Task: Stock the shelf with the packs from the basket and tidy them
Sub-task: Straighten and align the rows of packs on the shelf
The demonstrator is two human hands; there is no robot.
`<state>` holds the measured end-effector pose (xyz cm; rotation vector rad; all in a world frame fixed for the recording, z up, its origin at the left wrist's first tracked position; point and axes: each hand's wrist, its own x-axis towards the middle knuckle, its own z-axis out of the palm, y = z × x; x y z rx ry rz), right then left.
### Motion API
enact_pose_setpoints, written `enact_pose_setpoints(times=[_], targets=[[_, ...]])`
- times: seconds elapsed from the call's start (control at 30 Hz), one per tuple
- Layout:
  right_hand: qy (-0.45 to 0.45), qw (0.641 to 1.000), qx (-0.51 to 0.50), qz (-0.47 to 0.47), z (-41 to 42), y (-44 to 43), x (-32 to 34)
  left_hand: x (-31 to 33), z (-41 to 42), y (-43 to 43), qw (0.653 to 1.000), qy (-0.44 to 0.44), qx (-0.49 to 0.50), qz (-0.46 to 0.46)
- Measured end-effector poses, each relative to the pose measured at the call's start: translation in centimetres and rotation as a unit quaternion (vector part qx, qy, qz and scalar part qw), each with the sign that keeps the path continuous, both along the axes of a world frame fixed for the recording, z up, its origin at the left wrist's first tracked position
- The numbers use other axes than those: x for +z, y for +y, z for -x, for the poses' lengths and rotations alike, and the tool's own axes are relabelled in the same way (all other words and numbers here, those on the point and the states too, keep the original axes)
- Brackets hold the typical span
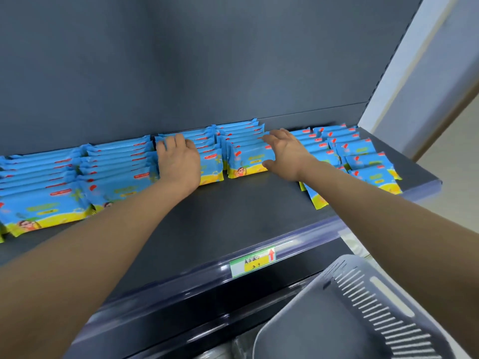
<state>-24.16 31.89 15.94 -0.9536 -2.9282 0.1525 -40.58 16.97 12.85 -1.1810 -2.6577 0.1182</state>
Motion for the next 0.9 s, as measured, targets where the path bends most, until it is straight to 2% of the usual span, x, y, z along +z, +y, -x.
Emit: enact_pose_setpoints(times=[0.17,0.3,0.5,0.9], targets=[[0.015,0.999,0.052,-0.004,-3.9,2.2,-0.3,0.1,-1.6,0.9,0.997,-0.017,0.060,0.035],[0.004,0.996,0.089,-0.010,-5.7,3.4,0.7,-1.4,-1.6,1.1,0.996,-0.034,0.079,-0.003],[0.025,0.992,0.123,-0.004,-3.8,3.2,1.1,-1.7,-1.5,0.9,0.993,-0.072,0.084,-0.030],[0.033,0.991,0.129,0.001,-1.2,4.2,-0.6,-2.1,-1.9,1.1,0.998,-0.022,0.046,-0.048]])
